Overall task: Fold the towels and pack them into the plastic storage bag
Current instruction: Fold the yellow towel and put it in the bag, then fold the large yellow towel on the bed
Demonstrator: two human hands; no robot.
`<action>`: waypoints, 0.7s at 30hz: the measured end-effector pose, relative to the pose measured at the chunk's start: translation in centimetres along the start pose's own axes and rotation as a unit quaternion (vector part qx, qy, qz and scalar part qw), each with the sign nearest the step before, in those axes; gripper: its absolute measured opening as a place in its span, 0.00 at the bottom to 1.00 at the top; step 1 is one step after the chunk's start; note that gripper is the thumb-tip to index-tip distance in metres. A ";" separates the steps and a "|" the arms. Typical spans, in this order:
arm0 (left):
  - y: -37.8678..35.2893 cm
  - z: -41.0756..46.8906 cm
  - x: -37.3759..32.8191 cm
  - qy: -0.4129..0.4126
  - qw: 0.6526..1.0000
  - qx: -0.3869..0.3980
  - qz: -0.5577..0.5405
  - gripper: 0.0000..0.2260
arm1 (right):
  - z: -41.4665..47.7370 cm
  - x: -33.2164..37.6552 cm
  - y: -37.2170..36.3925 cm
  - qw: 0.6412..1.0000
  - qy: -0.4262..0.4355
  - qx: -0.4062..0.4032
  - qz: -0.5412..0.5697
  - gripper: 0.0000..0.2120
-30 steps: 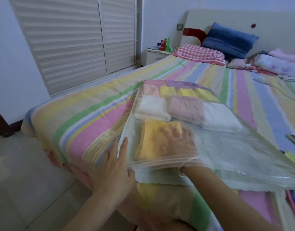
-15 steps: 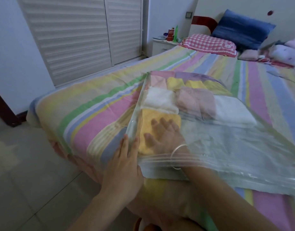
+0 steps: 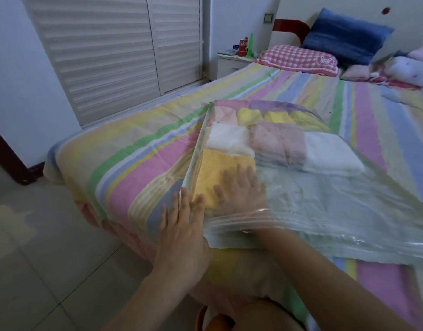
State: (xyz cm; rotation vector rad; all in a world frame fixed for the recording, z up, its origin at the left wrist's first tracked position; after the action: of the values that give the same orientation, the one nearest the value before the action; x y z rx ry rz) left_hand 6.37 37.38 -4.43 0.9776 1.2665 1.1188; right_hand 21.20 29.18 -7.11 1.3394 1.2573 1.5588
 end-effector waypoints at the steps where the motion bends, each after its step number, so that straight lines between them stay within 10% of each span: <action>1: 0.4 0.0 -0.8 -0.014 1.000 -0.005 0.002 0.35 | -1.2 -1.3 0.2 1.000 0.000 0.004 -0.021 0.32; 5: 2.3 -0.5 -6.5 -0.122 0.985 -0.072 -0.102 0.32 | -7.0 -6.4 1.3 0.996 0.045 0.020 -0.071 0.49; 11: 3.1 -1.5 -17.9 -0.254 0.924 -0.147 -0.246 0.27 | -17.6 -15.5 8.6 0.998 0.040 0.001 0.056 0.23; 16: 0.3 -4.2 -28.9 -0.363 0.879 -0.115 -0.285 0.19 | -25.2 -27.4 14.4 0.975 -0.067 -0.192 0.089 0.02; 21: -5.4 -7.8 -35.8 -0.424 0.872 -0.028 -0.242 0.10 | -32.4 -36.8 14.3 0.974 -0.177 -0.114 0.086 0.09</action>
State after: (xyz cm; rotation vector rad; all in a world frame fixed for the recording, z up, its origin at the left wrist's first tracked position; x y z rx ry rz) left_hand 0.06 0.92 -2.82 0.8810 0.6720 0.2474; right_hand -1.83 -16.24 -3.22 1.5216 0.7390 1.4458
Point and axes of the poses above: each hand's wrist, its own z-axis towards the middle knuckle, its own y-axis out of the back of the hand, x = y × z, the point moved 7 cm from there along z, towards the middle knuckle, and after that the axes turned 13 degrees about -y, right-handed, at the moved point
